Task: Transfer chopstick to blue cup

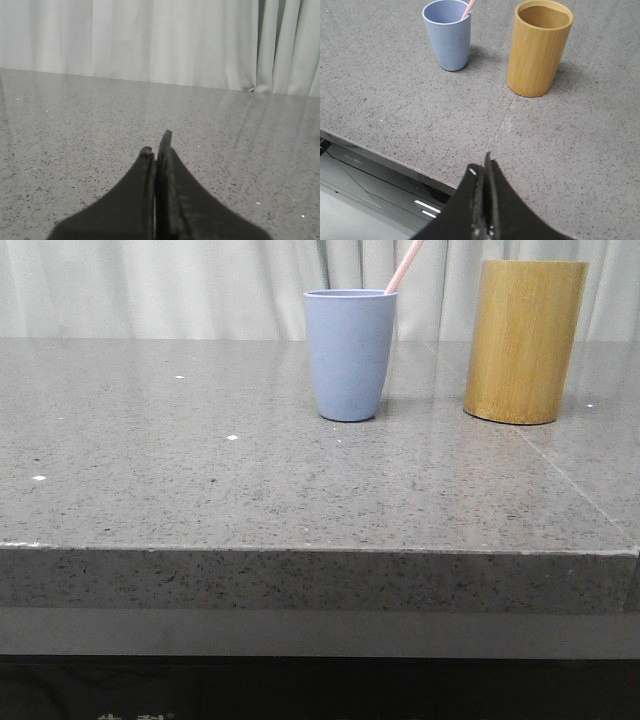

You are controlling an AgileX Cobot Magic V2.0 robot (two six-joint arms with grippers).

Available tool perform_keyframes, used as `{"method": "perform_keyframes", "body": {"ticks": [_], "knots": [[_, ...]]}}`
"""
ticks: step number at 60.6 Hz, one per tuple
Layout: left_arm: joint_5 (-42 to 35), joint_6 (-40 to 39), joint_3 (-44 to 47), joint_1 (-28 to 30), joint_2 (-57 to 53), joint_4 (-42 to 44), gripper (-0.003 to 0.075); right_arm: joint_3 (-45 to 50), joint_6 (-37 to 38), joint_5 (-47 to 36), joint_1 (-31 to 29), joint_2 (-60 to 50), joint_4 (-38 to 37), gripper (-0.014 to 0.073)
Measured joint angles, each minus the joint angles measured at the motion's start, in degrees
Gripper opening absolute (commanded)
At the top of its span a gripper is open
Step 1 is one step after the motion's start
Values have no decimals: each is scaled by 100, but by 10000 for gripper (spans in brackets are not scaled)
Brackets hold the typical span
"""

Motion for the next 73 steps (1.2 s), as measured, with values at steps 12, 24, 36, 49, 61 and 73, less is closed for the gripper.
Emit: {"method": "perform_keyframes", "body": {"ticks": [12,24,36,49,61,73], "knots": [[0,-10,0,0,0,-45,-19,0,0,9,0,0,0,-118],[0,-295,0,0,0,212,-19,0,0,9,0,0,0,-118],[-10,-401,0,0,0,241,-19,0,0,9,0,0,0,-118],[-10,-401,0,0,0,241,-19,0,4,9,0,0,0,-118],[-10,-401,0,0,0,241,-19,0,4,9,0,0,0,-118],[-10,-401,0,0,0,241,-19,0,4,9,0,0,0,-118]]}}
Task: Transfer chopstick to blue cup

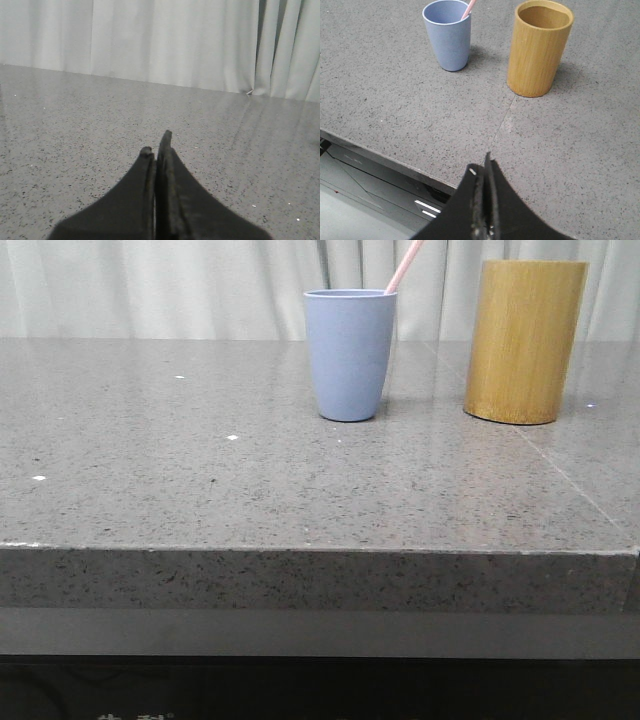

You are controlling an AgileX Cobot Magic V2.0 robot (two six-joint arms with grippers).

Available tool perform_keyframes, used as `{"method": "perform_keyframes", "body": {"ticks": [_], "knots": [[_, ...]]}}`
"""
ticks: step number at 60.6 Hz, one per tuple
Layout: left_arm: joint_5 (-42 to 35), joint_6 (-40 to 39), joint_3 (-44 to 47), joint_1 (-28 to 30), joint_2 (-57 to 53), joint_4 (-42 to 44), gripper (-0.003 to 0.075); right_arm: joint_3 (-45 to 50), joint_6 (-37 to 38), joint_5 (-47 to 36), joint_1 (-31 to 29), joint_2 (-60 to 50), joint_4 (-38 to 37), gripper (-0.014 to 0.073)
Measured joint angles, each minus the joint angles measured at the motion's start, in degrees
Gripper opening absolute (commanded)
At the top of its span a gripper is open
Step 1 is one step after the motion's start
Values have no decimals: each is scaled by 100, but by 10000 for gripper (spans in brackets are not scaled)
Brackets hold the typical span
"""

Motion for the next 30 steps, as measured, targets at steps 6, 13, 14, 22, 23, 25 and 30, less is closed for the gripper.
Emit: {"method": "perform_keyframes", "body": {"ticks": [6,13,14,22,23,25,30], "knots": [[0,0,0,0,0,0,-19,0,0,0,0,0,0,-118],[0,0,0,0,0,0,-19,62,0,-67,-13,-55,-25,-118],[0,0,0,0,0,0,-19,91,0,-101,-28,-76,-26,-118],[0,0,0,0,0,0,-19,755,0,-974,-341,-510,-64,-118],[0,0,0,0,0,0,-19,868,0,-1108,-377,-569,-64,-118],[0,0,0,0,0,0,-19,1108,0,-1389,-446,-691,-64,-118],[0,0,0,0,0,0,-19,1839,0,-2233,-605,-1044,-76,-118]]}}
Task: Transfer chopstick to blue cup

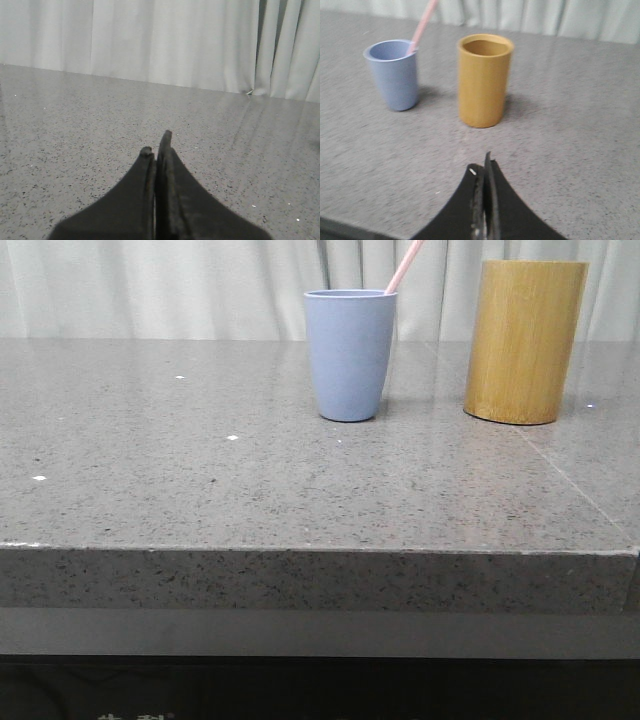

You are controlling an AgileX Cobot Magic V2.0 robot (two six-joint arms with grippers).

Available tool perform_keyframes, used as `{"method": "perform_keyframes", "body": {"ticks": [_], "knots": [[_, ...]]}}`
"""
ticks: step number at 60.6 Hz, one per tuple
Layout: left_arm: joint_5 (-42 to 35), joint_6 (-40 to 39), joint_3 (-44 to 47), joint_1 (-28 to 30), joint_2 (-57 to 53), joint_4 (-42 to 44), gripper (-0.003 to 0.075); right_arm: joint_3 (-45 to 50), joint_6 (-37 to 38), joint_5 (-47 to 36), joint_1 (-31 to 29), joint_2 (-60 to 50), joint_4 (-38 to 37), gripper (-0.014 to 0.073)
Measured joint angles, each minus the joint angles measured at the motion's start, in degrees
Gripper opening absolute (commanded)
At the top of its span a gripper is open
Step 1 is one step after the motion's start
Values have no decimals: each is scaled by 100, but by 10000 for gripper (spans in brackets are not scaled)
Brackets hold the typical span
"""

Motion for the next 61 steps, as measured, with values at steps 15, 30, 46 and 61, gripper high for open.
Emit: {"method": "perform_keyframes", "body": {"ticks": [15,30,46,61], "knots": [[0,0,0,0,0,0,-19,2128,0,-1880,-120,-1100,0,-118],[0,0,0,0,0,0,-19,3093,0,-2394,-120,-1670,0,-118],[0,0,0,0,0,0,-19,3139,0,-2628,-120,-1682,0,-118],[0,0,0,0,0,0,-19,3139,0,-2632,-120,-1682,10,-118]]}}
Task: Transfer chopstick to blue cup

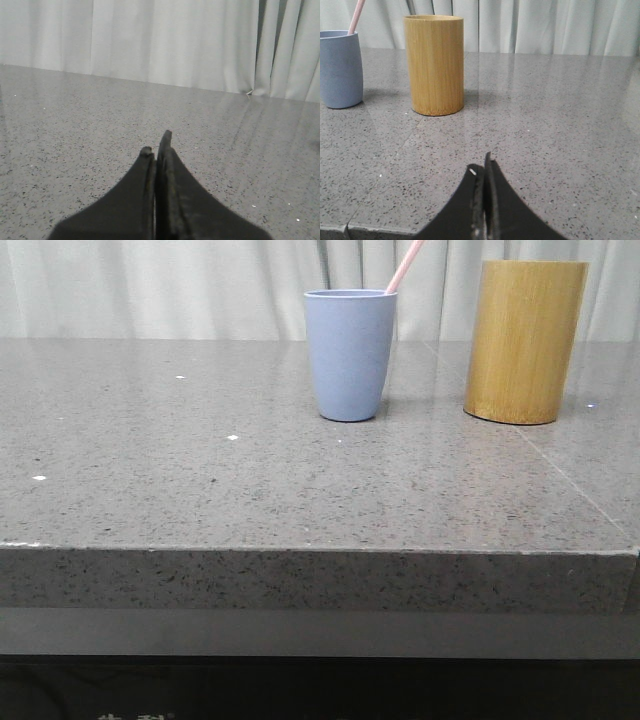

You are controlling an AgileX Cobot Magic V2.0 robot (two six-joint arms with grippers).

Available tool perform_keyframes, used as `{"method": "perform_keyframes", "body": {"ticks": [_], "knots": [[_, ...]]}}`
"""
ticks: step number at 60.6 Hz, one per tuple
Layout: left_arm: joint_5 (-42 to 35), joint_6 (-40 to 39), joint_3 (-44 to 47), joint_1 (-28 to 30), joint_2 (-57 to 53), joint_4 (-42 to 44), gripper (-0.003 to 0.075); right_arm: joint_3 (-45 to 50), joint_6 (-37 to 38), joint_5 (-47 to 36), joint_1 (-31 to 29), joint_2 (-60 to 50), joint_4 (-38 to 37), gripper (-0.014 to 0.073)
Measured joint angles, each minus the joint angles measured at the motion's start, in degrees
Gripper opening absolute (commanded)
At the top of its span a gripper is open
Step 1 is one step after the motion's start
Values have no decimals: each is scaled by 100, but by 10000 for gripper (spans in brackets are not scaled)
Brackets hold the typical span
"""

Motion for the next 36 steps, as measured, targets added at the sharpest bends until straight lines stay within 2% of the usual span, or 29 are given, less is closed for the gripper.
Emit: {"method": "perform_keyframes", "body": {"ticks": [6,12,17,36], "knots": [[0,0,0,0,0,0,-19,0,162,-88,0,0,-248,-118],[0,0,0,0,0,0,-19,0,769,-339,0,0,-778,-118],[0,0,0,0,0,0,-19,0,1086,-543,0,0,-926,-118],[0,0,0,0,0,0,-19,0,1262,-543,0,0,-997,-118]]}}
